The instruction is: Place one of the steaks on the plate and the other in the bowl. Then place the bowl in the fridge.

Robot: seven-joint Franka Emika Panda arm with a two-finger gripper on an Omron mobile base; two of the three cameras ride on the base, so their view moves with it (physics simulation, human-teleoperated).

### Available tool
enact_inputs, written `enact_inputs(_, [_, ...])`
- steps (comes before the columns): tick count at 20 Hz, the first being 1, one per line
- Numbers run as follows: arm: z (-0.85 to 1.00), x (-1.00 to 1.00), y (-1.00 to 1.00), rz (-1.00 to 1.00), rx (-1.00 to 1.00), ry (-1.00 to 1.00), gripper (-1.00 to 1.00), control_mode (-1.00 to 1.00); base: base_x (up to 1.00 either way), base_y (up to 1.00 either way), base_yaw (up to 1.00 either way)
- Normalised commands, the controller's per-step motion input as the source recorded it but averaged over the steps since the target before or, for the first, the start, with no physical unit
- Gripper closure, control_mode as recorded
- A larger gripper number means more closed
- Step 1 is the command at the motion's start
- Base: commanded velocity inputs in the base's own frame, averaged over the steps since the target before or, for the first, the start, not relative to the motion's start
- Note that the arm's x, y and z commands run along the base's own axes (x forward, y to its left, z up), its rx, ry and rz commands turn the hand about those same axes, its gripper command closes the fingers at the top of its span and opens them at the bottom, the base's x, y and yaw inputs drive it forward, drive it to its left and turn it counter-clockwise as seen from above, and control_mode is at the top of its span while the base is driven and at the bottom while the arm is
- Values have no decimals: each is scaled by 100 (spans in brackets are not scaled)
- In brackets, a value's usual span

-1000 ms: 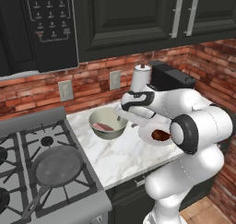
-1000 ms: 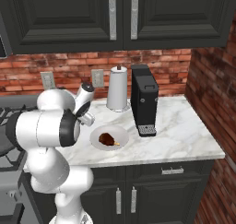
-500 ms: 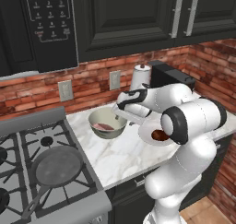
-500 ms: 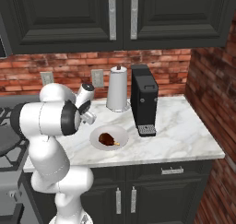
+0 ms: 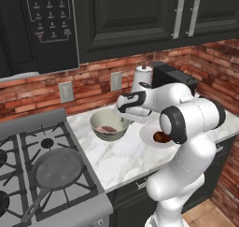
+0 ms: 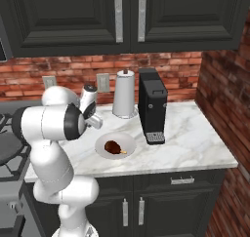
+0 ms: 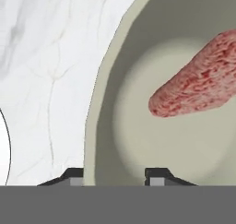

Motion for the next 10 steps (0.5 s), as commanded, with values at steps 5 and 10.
enact_inputs(5, [-4, -18, 7, -1, -7, -1, 100, -100, 0, 0, 0])
enact_inputs(10, [0, -54, 0, -11, 0, -11, 100, -100, 0, 0, 0])
